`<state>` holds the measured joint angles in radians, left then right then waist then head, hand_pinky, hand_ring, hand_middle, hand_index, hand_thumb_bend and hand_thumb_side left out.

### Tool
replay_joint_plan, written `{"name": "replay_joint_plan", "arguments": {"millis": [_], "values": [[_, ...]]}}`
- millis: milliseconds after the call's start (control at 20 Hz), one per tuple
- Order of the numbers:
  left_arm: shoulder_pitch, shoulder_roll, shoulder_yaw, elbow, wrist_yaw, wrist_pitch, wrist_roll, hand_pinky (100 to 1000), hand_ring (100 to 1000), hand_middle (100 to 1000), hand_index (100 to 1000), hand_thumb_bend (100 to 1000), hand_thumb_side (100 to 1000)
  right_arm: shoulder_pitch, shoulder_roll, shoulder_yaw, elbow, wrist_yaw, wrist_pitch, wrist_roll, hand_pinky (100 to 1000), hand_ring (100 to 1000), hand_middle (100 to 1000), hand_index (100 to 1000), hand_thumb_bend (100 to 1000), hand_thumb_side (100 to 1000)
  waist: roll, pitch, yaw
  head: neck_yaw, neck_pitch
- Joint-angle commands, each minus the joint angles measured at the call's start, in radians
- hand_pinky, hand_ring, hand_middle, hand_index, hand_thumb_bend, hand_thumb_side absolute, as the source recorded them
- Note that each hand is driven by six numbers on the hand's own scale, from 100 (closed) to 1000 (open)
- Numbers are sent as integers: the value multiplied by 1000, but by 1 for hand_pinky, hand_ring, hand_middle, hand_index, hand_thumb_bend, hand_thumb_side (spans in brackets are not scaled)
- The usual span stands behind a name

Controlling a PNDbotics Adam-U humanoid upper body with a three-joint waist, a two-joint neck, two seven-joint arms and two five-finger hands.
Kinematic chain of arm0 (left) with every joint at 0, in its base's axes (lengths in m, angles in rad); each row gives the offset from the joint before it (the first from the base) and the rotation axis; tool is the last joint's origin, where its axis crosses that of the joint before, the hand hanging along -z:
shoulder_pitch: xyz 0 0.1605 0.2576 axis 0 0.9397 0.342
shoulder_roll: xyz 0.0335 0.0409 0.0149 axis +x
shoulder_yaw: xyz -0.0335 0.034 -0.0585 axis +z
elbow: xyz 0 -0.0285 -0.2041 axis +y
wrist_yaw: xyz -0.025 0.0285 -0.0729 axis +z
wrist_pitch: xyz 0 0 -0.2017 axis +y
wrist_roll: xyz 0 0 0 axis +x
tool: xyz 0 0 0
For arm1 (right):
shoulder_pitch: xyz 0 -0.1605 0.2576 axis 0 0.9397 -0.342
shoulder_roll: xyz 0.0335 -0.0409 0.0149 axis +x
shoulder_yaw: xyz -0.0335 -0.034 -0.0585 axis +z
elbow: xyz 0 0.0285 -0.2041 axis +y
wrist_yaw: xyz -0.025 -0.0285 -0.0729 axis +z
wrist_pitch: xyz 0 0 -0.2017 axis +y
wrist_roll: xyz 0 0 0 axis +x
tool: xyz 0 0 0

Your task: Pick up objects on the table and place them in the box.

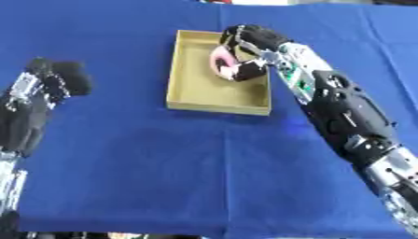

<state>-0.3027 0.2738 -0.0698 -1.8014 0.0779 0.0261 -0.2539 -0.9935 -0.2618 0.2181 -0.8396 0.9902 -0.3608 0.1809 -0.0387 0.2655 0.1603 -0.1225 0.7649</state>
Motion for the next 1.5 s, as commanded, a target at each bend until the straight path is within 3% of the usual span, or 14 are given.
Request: {"name": "replay_joint_plan", "arguments": {"millis": [50, 500, 550, 600, 1000, 1500], "values": [[-6, 9, 7, -21, 2, -3, 0, 750, 686, 624, 781, 170, 1000, -13, -29, -6, -24, -7, 6, 25, 695, 739, 793, 848, 148, 682, 5, -18, -2, 1, 5], [3, 11, 12, -19, 2, -3, 4, 751, 685, 623, 782, 171, 1000, -34, -96, 15, -148, -87, 14, 135, 717, 760, 813, 877, 211, 800, 5, -27, -16, 13, 5], [5, 11, 12, -18, 2, -3, 4, 751, 685, 623, 782, 171, 1000, -37, -105, 20, -166, -99, 14, 150, 719, 761, 814, 878, 212, 884, 4, -28, -17, 15, 5], [6, 11, 12, -18, 2, -3, 4, 751, 685, 623, 782, 171, 1000, -41, -116, 25, -185, -110, 13, 166, 723, 764, 817, 880, 219, 828, 4, -30, -20, 18, 5], [17, 14, 17, -15, 1, -3, 8, 751, 684, 623, 782, 172, 1000, -55, -196, 58, -327, -196, 29, 270, 740, 776, 819, 878, 268, 876, 1, -41, -35, 35, 5], [25, 18, 22, -13, -3, -3, 13, 751, 683, 622, 781, 173, 1000, -23, -285, 85, -537, -333, 42, 279, 726, 763, 804, 858, 235, 802, -1, -46, -58, 58, 5]]}}
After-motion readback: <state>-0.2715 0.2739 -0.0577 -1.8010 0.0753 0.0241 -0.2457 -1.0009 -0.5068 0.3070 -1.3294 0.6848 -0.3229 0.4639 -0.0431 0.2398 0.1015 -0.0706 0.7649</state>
